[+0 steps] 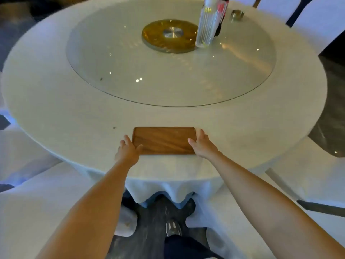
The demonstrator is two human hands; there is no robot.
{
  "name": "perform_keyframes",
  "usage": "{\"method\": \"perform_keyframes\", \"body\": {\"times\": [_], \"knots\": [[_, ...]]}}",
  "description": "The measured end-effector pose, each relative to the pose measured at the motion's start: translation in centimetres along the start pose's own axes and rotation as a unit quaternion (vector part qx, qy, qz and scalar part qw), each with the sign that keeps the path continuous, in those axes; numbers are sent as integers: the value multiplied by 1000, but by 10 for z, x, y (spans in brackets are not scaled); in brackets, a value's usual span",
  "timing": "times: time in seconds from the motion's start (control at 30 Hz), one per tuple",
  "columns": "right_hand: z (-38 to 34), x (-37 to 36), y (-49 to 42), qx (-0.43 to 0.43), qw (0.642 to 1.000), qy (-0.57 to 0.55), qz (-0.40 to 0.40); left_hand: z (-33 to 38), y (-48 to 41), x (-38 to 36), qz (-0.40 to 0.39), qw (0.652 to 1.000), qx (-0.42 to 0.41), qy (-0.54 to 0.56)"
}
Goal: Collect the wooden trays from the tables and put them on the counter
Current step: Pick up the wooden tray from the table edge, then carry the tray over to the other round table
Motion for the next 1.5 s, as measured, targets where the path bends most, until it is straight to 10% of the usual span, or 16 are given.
{"method": "perform_keyframes", "body": {"times": [0.73,1.07,1.37,1.5], "knots": [[14,-15,-59,-71,995,-61,-26,-18,-36,-13,16,996,85,-7],[-101,-32,-34,75,996,-22,-31,-106,20,57,127,974,168,83],[-248,-97,64,282,959,6,-38,-229,148,127,282,883,247,282],[-298,-144,136,355,933,-6,-53,-293,238,151,325,869,314,203]]}}
Point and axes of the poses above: each hand's wrist, its own y-axis away from the middle knuckle, its own x-axis out of the back of the hand, z = x × y, the point moved 10 cm from there along -y, towards the middle knuckle, and after that the axes turned 1 degree about -x, right-handed, at the moved point
